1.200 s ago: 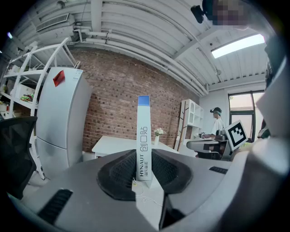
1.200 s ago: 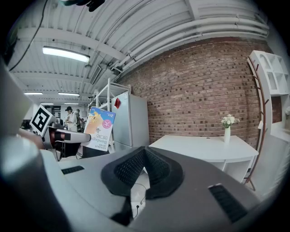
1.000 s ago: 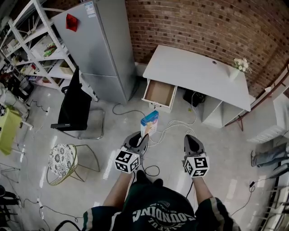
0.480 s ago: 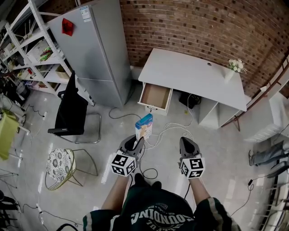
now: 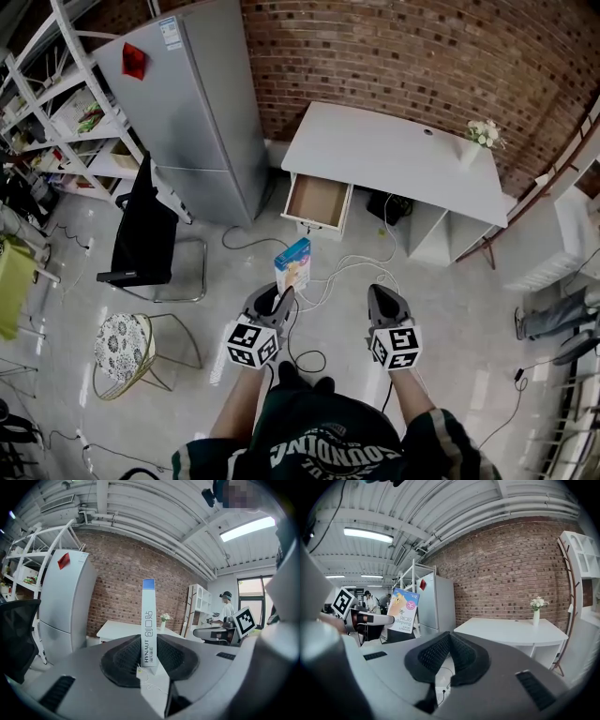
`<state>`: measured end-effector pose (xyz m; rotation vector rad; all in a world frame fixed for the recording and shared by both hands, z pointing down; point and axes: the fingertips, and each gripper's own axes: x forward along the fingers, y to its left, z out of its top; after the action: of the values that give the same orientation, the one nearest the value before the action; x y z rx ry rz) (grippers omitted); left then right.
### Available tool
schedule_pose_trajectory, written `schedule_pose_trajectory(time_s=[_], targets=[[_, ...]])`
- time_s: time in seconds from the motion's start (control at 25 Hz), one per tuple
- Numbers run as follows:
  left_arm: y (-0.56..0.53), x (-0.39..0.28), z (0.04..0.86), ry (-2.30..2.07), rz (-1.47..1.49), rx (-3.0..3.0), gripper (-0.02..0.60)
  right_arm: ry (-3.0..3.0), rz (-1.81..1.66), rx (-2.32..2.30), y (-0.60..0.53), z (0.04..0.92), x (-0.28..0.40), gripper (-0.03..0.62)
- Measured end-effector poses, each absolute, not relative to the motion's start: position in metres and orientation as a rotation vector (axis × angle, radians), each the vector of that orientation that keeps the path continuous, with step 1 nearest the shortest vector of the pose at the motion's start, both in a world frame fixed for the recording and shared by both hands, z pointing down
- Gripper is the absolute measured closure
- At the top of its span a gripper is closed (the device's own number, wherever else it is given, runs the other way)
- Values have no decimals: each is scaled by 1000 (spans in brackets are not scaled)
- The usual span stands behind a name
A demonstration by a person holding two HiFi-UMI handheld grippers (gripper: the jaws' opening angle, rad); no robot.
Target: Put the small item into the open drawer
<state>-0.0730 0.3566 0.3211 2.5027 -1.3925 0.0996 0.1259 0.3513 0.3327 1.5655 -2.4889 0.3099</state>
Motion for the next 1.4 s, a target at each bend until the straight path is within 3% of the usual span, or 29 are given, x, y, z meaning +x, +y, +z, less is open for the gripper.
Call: schedule_pose_trajectory(time_s=[1.4], targets=[[324, -69, 330, -1423, 88, 2451, 477, -2496, 377, 1553, 336, 342, 146, 571]])
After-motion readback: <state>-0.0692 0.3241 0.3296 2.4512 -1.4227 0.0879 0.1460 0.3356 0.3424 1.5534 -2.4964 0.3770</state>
